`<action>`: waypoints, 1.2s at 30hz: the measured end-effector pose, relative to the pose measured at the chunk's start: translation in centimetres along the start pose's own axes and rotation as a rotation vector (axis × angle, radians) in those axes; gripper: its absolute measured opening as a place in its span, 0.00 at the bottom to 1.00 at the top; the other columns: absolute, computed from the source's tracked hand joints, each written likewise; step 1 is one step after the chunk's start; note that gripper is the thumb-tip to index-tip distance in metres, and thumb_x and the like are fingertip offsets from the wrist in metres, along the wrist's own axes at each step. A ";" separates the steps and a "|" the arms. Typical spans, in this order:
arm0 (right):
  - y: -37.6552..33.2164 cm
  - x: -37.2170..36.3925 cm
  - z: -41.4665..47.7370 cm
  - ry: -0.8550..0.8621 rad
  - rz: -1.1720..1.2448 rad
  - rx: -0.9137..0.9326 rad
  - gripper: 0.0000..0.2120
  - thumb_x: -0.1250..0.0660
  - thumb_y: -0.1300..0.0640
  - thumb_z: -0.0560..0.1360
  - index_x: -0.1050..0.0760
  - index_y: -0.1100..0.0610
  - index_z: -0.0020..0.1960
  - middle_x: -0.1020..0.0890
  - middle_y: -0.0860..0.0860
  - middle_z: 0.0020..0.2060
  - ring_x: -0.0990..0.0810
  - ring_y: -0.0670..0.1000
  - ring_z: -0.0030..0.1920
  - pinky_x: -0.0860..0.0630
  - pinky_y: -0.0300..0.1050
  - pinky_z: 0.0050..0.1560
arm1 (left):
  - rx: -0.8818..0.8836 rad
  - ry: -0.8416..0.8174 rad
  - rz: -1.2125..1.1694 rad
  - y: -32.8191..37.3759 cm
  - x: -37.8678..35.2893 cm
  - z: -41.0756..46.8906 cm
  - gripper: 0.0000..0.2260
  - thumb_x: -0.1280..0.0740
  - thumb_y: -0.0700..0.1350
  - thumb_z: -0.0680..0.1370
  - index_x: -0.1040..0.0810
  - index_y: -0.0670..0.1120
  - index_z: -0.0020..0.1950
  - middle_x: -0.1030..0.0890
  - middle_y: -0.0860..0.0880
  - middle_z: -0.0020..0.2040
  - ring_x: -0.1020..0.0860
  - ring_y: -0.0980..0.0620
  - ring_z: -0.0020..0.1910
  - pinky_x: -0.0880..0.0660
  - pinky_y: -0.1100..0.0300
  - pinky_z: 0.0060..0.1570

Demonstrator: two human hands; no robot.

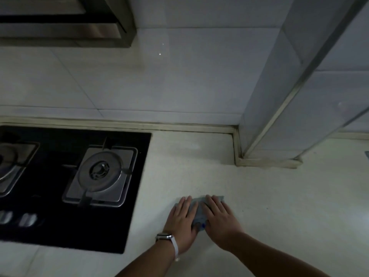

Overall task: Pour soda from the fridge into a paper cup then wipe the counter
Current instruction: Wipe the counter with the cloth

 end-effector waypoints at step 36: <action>10.5 -5.7 -16.1 -0.018 0.068 0.047 0.28 0.41 0.41 0.68 0.21 0.51 0.64 0.22 0.51 0.66 0.23 0.52 0.65 0.26 0.48 0.61 | 0.021 0.097 0.217 15.0 -8.8 -6.0 0.31 0.41 0.58 0.69 0.31 0.50 0.71 0.24 0.47 0.69 0.36 0.46 0.70 0.23 0.49 0.56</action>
Point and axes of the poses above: each hand's wrist, its own z-axis towards the middle knuckle, its own x-axis out of the back of the hand, y = z × x, the point moved 7 cm from there along z, towards the middle knuckle
